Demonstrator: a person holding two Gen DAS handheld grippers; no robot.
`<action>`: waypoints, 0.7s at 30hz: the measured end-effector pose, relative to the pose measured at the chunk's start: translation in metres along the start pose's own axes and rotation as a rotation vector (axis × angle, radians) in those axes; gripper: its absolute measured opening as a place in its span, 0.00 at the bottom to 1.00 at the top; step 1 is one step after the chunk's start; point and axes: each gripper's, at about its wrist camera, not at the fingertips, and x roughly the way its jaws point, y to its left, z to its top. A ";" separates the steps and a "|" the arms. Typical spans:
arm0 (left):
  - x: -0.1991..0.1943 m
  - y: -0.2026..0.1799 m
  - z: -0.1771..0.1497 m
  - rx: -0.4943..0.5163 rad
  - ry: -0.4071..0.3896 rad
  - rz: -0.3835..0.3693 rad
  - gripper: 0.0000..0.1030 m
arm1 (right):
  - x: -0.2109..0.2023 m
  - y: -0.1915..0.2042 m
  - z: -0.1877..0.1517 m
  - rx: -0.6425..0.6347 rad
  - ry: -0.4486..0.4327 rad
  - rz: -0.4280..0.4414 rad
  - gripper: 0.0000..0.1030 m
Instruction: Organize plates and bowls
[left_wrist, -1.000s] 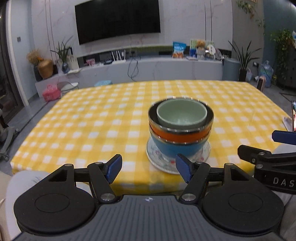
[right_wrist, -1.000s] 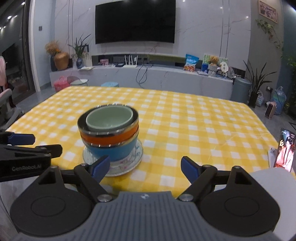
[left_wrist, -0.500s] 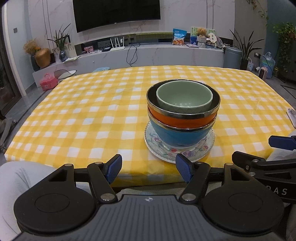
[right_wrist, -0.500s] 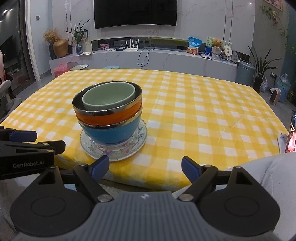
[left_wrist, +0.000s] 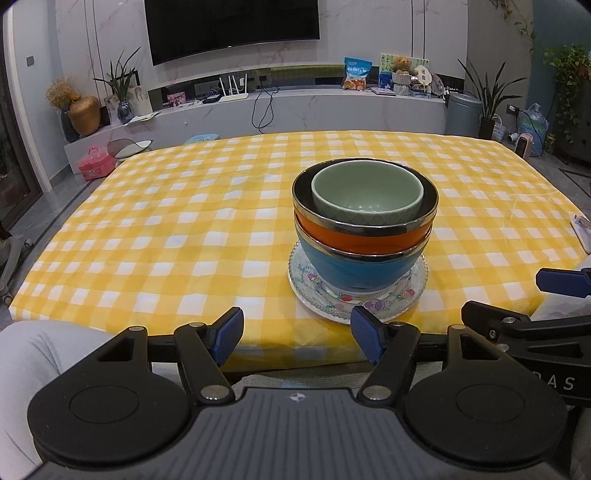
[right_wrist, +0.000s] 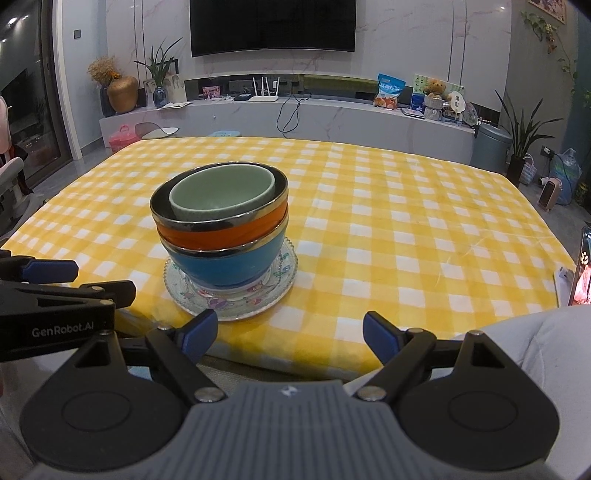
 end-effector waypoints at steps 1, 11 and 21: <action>0.000 0.000 0.000 0.002 0.001 -0.002 0.76 | 0.000 0.000 0.000 0.000 0.001 0.001 0.82; 0.001 -0.002 0.000 0.009 0.010 -0.002 0.76 | 0.002 0.001 -0.001 -0.005 0.006 0.003 0.82; 0.001 -0.002 0.000 0.010 0.010 -0.004 0.76 | 0.004 0.002 -0.002 -0.009 0.008 0.005 0.82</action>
